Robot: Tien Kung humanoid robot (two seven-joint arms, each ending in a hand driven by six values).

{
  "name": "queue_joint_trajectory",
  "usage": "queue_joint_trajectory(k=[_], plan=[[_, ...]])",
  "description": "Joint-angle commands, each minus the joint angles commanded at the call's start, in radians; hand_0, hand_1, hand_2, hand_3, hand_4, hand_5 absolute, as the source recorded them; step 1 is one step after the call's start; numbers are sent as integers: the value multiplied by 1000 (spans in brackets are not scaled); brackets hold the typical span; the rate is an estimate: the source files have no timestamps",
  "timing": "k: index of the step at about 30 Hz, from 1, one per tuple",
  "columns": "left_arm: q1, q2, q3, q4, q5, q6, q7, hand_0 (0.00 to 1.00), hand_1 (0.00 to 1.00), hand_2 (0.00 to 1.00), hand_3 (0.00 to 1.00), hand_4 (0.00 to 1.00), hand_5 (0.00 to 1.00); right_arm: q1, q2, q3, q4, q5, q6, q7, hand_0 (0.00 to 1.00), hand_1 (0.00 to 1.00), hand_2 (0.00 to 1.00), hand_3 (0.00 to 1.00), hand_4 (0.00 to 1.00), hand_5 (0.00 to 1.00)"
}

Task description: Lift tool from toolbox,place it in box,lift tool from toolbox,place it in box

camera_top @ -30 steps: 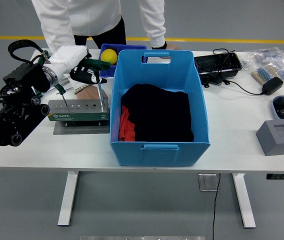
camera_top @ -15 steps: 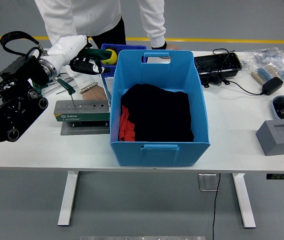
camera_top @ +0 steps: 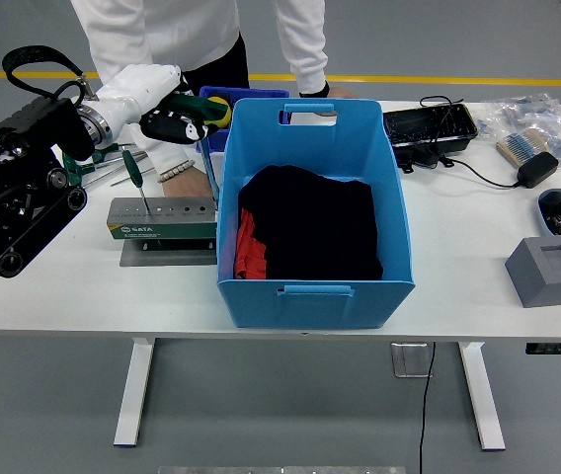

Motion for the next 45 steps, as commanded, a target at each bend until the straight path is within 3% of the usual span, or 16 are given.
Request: queue_joint_trajectory(k=[14, 23, 30, 34, 38, 45], plan=[[-77, 91, 37, -124, -37, -64, 16, 178, 2, 2, 12, 731, 508, 0, 0, -11, 0, 14, -3, 2, 709, 692, 756, 594, 851, 692], [-134, 108, 1, -194, -26, -79, 13, 177, 2, 2, 17, 716, 489, 4, -2, -10, 1, 11, -2, 1, 709, 693, 756, 594, 851, 692], [-165, 66, -35, -223, -6, -65, -6, 171, 2, 2, 19, 701, 469, 7, -2, -3, 2, -1, -2, -2, 709, 693, 755, 593, 851, 692], [-165, 18, -25, -207, -9, -33, -34, 171, 2, 2, 19, 701, 469, 9, -3, 4, 2, -14, 0, -4, 709, 693, 755, 593, 851, 692], [-169, -40, 19, -158, -31, -11, -65, 172, 2, 2, 21, 703, 468, 16, -5, 7, 1, -21, 3, -5, 709, 693, 755, 593, 851, 692], [-223, -87, 202, 0, -151, -95, -124, 172, 2, 2, 27, 707, 475, 27, -11, 6, 1, -27, 7, -5, 709, 693, 756, 593, 851, 692]])
